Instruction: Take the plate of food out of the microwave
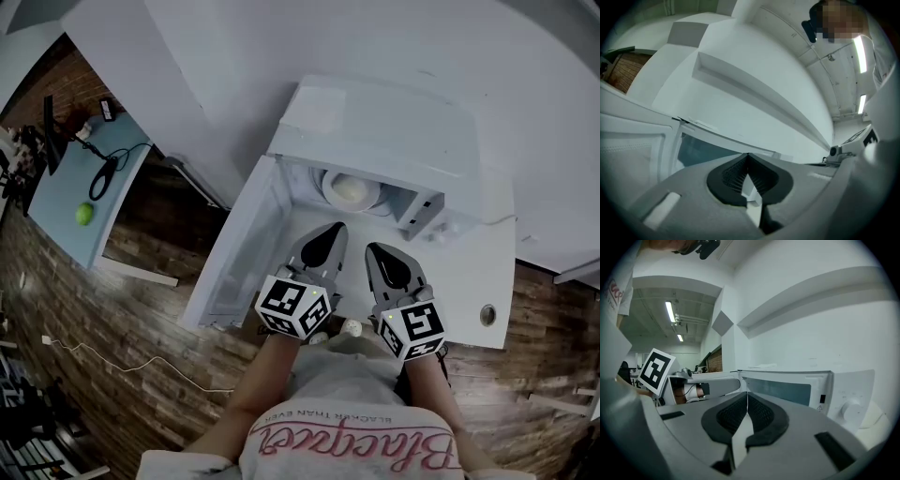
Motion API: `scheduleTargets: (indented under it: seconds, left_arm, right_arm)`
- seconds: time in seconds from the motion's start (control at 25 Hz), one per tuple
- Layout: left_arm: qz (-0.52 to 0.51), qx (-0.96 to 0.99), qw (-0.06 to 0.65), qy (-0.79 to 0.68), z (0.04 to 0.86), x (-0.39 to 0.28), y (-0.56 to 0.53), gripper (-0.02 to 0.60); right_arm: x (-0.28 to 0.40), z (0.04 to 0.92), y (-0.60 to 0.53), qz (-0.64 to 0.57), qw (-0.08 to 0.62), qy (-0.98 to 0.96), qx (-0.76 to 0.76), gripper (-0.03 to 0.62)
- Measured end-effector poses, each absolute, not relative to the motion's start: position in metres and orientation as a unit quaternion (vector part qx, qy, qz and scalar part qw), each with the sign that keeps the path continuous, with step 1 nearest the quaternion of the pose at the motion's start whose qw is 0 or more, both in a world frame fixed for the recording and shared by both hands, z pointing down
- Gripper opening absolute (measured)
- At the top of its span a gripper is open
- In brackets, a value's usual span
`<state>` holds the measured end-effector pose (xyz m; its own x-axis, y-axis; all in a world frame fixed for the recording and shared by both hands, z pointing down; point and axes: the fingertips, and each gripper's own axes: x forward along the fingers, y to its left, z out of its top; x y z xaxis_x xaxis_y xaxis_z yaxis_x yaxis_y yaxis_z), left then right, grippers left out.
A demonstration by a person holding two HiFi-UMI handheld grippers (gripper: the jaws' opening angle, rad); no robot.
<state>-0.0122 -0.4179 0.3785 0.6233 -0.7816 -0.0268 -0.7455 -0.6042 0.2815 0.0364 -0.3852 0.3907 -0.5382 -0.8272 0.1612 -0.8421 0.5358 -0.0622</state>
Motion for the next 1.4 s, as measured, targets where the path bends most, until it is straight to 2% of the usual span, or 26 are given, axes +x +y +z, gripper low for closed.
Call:
scheduleTargets:
  seconds: [0.8,1.0,1.12,1.32,1.4]
  left_arm:
    - [-0.113,0.866,0.260,-0.411,0.442,0.007,-0.479,0.011]
    - [-0.130,0.850,0.309,-0.406,0.461,0.006,-0.487,0.070]
    - [-0.133,0.834,0.341,-0.413,0.475,0.002,-0.493,0.150]
    - [-0.162,0.800,0.415,-0.403,0.496,-0.002,-0.500,0.207]
    - [-0.178,0.787,0.441,-0.392,0.502,-0.002,-0.502,0.210]
  right_arm:
    - [0.051,0.412,-0.432,0.084,0.056,-0.891,0.442,0.012]
    - [0.055,0.417,-0.439,0.085,0.057,-0.892,0.439,0.012]
    - [0.056,0.419,-0.443,0.085,0.058,-0.893,0.438,0.012]
    - [0.054,0.423,-0.446,0.087,0.066,-0.894,0.434,0.012]
    - [0.055,0.426,-0.448,0.089,0.068,-0.894,0.434,0.012]
